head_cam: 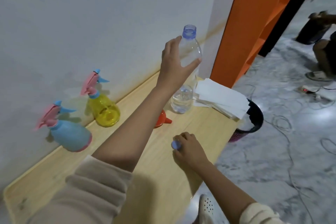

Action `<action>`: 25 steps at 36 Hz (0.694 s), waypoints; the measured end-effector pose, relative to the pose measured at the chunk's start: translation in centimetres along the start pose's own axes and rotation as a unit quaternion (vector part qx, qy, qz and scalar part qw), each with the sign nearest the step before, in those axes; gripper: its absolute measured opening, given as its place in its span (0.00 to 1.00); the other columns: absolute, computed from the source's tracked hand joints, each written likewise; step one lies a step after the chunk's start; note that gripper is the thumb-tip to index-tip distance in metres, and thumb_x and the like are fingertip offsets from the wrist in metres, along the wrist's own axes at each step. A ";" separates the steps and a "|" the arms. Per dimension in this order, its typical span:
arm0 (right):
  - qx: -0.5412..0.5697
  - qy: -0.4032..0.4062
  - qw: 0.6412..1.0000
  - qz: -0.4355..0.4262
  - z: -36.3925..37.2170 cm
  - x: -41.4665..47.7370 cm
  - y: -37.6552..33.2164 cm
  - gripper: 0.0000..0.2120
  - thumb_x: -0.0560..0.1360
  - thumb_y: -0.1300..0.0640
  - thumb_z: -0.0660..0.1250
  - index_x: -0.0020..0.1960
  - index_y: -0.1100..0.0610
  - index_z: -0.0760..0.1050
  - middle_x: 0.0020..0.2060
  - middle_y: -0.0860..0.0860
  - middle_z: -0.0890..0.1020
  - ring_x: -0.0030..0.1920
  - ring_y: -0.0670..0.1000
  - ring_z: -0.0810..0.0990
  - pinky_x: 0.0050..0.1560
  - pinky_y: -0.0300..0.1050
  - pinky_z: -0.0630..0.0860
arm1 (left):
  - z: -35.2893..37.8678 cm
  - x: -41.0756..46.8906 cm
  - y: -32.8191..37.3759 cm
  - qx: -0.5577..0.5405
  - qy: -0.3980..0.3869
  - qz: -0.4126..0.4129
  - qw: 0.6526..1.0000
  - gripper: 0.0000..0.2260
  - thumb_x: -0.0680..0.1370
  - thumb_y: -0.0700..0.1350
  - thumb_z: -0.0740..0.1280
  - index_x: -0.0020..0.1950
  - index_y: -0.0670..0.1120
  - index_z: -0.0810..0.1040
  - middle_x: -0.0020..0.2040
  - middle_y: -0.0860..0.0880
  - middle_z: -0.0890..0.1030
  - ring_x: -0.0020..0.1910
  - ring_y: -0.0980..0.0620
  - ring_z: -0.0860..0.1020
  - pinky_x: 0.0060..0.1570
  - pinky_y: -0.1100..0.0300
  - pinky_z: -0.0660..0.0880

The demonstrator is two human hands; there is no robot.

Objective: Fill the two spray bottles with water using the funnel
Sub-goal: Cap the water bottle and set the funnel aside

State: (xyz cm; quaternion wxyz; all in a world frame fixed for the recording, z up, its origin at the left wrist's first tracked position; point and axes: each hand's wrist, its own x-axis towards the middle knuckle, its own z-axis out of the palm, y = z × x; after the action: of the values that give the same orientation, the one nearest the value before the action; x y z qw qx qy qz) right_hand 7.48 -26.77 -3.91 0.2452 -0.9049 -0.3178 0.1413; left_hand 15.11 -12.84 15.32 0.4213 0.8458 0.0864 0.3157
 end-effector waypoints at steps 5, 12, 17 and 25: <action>0.007 0.009 0.999 -0.036 0.5 0.3 -0.4 0.09 0.75 0.56 0.62 0.54 0.55 0.75 0.51 0.50 0.74 0.51 0.52 0.70 0.50 0.47 0.73 | 0.1 0.0 -0.6 0.001 0.028 0.005 1.000 0.29 0.73 0.48 0.72 0.70 0.42 0.66 0.66 0.44 0.70 0.65 0.48 0.69 0.61 0.63 0.66; 0.090 0.057 0.994 -0.013 -2.5 2.1 -0.1 0.11 0.75 0.59 0.64 0.56 0.60 0.77 0.50 0.55 0.75 0.51 0.54 0.74 0.48 0.40 0.69 | -0.1 -0.2 -0.4 -0.013 0.027 -0.007 1.000 0.29 0.73 0.48 0.72 0.71 0.44 0.66 0.67 0.46 0.70 0.65 0.50 0.69 0.62 0.61 0.68; 0.148 0.178 0.973 -0.004 -10.1 5.3 -1.1 0.15 0.74 0.60 0.67 0.60 0.60 0.76 0.53 0.55 0.77 0.54 0.51 0.75 0.54 0.37 0.67 | -0.2 -0.5 -0.2 -0.019 0.037 -0.016 0.999 0.30 0.72 0.48 0.74 0.70 0.45 0.67 0.66 0.47 0.72 0.63 0.50 0.71 0.62 0.59 0.69; 0.221 0.376 0.893 -0.108 -24.0 8.8 -6.0 0.13 0.74 0.64 0.67 0.59 0.63 0.77 0.51 0.55 0.78 0.49 0.47 0.76 0.48 0.23 0.69 | -0.4 -0.7 0.2 -0.034 0.040 -0.053 0.997 0.31 0.70 0.49 0.75 0.70 0.49 0.68 0.67 0.52 0.72 0.64 0.54 0.71 0.65 0.55 0.70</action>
State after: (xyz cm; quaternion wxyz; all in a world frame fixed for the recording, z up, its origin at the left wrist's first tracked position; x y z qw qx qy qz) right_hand 21.01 -25.47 18.59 0.5538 -0.7731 -0.2581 -0.1704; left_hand 14.27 -12.99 15.34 0.4619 0.8122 0.1367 0.3291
